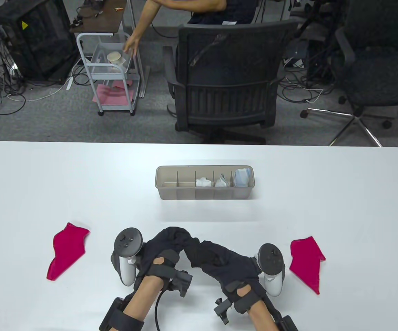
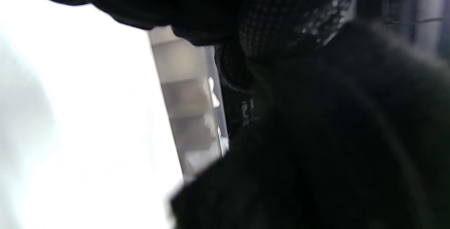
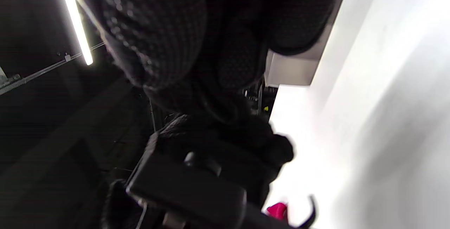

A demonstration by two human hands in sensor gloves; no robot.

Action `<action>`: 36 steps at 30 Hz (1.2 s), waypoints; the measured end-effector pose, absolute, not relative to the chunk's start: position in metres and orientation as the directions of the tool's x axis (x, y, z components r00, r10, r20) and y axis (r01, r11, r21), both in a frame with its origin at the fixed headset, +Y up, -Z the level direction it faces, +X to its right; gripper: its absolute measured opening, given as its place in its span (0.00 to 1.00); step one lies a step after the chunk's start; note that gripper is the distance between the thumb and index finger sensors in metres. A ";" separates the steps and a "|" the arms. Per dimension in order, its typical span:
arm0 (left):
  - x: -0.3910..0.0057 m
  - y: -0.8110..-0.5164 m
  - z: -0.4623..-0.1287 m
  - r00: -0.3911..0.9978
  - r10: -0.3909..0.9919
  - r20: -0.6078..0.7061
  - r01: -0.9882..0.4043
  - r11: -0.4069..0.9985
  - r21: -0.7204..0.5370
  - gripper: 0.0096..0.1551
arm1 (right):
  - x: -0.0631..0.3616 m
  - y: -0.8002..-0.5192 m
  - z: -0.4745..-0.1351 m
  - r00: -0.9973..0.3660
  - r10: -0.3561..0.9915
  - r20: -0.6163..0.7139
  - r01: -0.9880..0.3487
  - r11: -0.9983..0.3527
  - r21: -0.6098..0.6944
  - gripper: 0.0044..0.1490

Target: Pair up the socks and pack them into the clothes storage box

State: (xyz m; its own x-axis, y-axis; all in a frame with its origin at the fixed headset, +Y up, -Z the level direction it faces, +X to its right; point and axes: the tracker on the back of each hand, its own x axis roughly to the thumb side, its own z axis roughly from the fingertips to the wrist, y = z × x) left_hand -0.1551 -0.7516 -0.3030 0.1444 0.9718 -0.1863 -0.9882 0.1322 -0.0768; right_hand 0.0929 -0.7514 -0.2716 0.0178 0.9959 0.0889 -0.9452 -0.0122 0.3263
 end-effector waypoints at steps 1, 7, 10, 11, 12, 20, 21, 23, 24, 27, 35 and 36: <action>-0.152 -0.753 -0.303 0.210 0.962 -0.176 -0.975 0.193 -0.108 0.17 | 0.091 -0.752 -0.271 0.060 0.995 0.076 -0.943 0.032 0.331 0.36; -0.142 -0.760 -0.308 0.238 0.950 -0.202 -0.919 0.153 -0.363 0.17 | 0.100 -0.757 -0.272 0.130 0.991 0.042 -0.948 0.112 0.297 0.38; -0.143 -0.766 -0.310 0.139 0.965 -0.223 -0.879 0.016 -0.477 0.29 | 0.106 -0.752 -0.273 -0.018 0.994 0.108 -0.947 -0.052 0.316 0.38; -0.146 -0.765 -0.311 0.133 0.966 -0.221 -0.877 0.011 -0.480 0.27 | 0.108 -0.751 -0.273 -0.086 0.986 0.142 -0.951 -0.123 0.282 0.38; -0.151 -0.762 -0.311 0.138 0.967 -0.212 -0.882 0.023 -0.470 0.28 | 0.112 -0.749 -0.274 -0.133 0.978 0.164 -0.952 -0.172 0.254 0.38; -0.155 -0.754 -0.299 0.108 0.975 -0.194 -0.887 0.006 -0.463 0.52 | 0.112 -0.744 -0.271 -0.201 0.961 0.191 -0.961 -0.232 0.154 0.37; -0.149 -0.754 -0.297 0.151 0.970 -0.189 -0.862 0.036 -0.506 0.54 | 0.108 -0.743 -0.269 -0.213 0.954 0.212 -0.953 -0.251 0.168 0.37; -0.135 -0.754 -0.293 0.157 0.972 -0.176 -0.846 0.040 -0.532 0.56 | 0.097 -0.741 -0.266 -0.260 0.936 0.236 -0.933 -0.307 0.189 0.37; -0.135 -0.754 -0.291 0.167 0.964 -0.205 -0.880 0.052 -0.473 0.56 | 0.096 -0.740 -0.264 -0.285 0.926 0.247 -0.932 -0.328 0.156 0.37; -0.138 -0.752 -0.294 0.084 0.974 -0.212 -0.933 0.002 -0.359 0.48 | 0.097 -0.734 -0.261 -0.442 0.862 0.250 -0.887 -0.461 0.021 0.41; -0.145 -0.756 -0.287 0.189 0.967 -0.170 -0.976 0.166 -0.143 0.42 | 0.068 -0.706 -0.232 -0.801 0.495 0.335 -0.597 -0.700 -0.393 0.36; -0.142 -0.754 -0.285 0.189 0.969 -0.159 -0.976 0.167 -0.142 0.42 | 0.063 -0.706 -0.231 -0.861 0.408 0.302 -0.506 -0.744 -0.437 0.36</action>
State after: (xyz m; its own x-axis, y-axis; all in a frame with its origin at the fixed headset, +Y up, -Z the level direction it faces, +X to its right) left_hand -0.1423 -0.7544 -0.2849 0.1886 0.9691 -0.1590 -0.9758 0.1667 -0.1416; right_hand 0.0628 -0.7057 -0.2309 -0.8614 0.4083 0.3021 -0.5058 -0.7440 -0.4367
